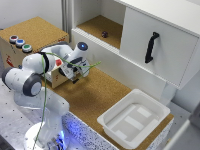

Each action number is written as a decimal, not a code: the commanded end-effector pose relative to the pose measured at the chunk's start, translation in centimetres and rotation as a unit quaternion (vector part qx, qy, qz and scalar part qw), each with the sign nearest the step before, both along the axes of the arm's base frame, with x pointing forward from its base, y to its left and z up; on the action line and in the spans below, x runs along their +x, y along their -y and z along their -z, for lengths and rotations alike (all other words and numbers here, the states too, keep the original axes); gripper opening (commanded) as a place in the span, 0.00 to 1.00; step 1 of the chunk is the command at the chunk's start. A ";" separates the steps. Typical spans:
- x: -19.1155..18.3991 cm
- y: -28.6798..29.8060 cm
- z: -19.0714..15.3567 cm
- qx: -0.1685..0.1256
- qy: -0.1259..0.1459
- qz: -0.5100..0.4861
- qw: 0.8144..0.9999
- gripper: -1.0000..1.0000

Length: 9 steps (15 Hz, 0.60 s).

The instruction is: Go open the drawer

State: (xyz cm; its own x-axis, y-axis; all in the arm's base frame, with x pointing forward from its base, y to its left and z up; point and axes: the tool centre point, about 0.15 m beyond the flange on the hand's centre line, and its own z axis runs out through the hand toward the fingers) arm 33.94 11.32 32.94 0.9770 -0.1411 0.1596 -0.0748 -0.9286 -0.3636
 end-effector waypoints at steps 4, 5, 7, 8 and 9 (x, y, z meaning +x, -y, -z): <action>-2.1 -3.6 -12.6 -0.120 0.073 -0.047 0.989 1.00; -2.6 -4.8 -14.6 -0.134 0.096 -0.059 0.985 1.00; -3.3 -7.8 -17.0 -0.147 0.110 -0.099 0.978 1.00; -3.6 -9.3 -17.8 -0.151 0.117 -0.118 0.974 1.00; -3.9 -10.8 -18.3 -0.154 0.120 -0.134 0.972 1.00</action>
